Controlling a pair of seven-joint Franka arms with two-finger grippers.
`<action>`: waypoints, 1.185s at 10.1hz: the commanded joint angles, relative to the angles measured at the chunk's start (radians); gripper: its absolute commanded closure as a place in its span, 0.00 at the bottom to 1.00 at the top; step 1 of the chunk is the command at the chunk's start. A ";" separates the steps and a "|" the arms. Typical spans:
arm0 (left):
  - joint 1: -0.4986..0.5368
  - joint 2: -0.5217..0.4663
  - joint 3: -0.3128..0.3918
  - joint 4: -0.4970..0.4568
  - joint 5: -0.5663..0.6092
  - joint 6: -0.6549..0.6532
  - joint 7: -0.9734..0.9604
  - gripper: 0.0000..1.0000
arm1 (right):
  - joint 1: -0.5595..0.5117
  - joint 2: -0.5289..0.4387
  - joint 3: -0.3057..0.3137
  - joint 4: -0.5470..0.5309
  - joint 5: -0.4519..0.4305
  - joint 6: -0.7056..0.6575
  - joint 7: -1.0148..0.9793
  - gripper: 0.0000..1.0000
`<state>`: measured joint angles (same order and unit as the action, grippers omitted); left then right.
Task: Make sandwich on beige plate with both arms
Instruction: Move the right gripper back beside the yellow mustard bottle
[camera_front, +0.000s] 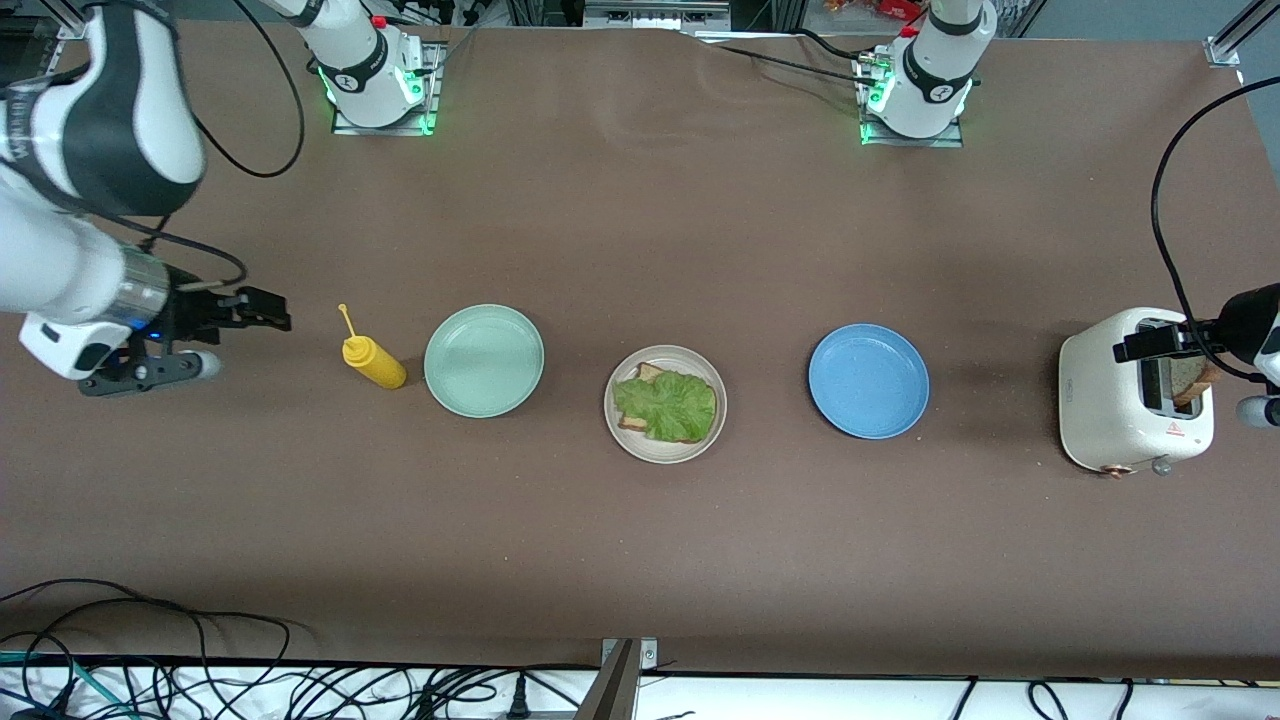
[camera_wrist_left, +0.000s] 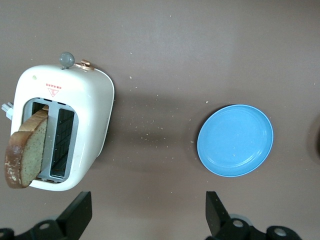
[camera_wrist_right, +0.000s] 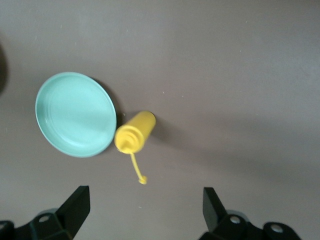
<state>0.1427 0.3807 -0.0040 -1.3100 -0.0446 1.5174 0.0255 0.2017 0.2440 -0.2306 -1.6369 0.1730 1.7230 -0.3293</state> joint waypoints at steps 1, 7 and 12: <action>-0.003 -0.014 -0.007 0.000 0.022 -0.019 0.004 0.00 | -0.128 -0.063 0.030 -0.133 0.115 0.044 -0.298 0.00; -0.003 -0.013 -0.007 -0.003 0.022 -0.025 0.004 0.00 | -0.298 0.030 0.030 -0.316 0.475 0.121 -1.147 0.00; -0.003 -0.013 -0.005 -0.009 0.019 -0.025 0.005 0.00 | -0.308 0.197 0.030 -0.354 0.741 0.168 -1.779 0.00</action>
<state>0.1414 0.3804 -0.0077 -1.3120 -0.0446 1.5054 0.0255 -0.0811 0.3947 -0.2206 -1.9908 0.8417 1.8837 -1.9678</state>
